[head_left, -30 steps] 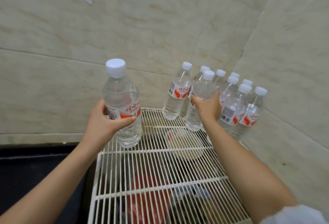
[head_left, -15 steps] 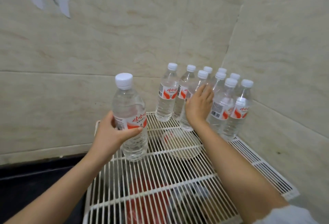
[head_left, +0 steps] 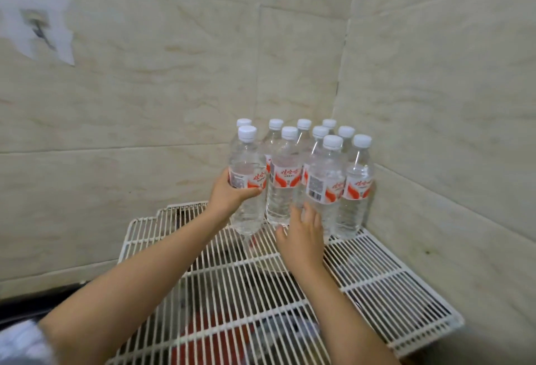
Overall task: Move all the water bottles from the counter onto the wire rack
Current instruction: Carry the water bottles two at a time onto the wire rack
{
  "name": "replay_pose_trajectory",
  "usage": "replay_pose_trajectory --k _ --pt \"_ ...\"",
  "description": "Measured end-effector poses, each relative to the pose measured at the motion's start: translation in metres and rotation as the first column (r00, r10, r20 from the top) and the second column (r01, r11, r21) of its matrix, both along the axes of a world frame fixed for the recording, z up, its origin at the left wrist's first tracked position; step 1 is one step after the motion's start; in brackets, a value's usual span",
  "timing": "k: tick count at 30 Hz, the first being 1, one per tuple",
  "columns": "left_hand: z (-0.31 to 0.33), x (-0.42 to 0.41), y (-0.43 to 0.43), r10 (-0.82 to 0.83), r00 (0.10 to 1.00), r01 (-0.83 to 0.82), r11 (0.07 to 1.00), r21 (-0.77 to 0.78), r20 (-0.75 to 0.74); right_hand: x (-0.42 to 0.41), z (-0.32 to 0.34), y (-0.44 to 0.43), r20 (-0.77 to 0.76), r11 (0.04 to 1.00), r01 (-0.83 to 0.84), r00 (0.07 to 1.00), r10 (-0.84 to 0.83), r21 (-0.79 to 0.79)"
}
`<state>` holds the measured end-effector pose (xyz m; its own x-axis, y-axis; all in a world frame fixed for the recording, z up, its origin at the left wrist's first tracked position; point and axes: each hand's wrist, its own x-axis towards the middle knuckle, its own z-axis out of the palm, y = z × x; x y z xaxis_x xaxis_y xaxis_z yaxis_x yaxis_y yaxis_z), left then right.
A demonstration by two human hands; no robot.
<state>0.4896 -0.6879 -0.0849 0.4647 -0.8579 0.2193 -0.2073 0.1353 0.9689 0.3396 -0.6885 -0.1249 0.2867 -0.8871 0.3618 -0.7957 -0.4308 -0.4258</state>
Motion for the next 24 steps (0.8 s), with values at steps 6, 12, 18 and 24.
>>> replay_pose_trajectory --k 6,12,18,24 --pt "0.001 -0.005 -0.022 -0.027 0.997 0.025 0.999 0.030 0.067 -0.008 -0.008 -0.010 0.022 0.999 -0.013 1.000 0.012 0.043" --pt "-0.007 -0.008 -0.027 0.045 0.997 -0.045 0.999 -0.006 0.066 -0.002 -0.009 -0.011 0.041 0.995 -0.074 0.997 0.071 0.070" --pt "-0.015 -0.006 -0.020 0.115 0.976 -0.131 0.989 0.074 0.185 -0.003 -0.011 -0.014 0.097 0.991 -0.105 0.991 0.096 0.086" --pt "-0.028 0.006 0.025 0.162 0.901 -0.264 0.941 0.211 0.402 0.005 -0.014 -0.009 0.096 0.972 -0.225 0.971 0.218 0.070"
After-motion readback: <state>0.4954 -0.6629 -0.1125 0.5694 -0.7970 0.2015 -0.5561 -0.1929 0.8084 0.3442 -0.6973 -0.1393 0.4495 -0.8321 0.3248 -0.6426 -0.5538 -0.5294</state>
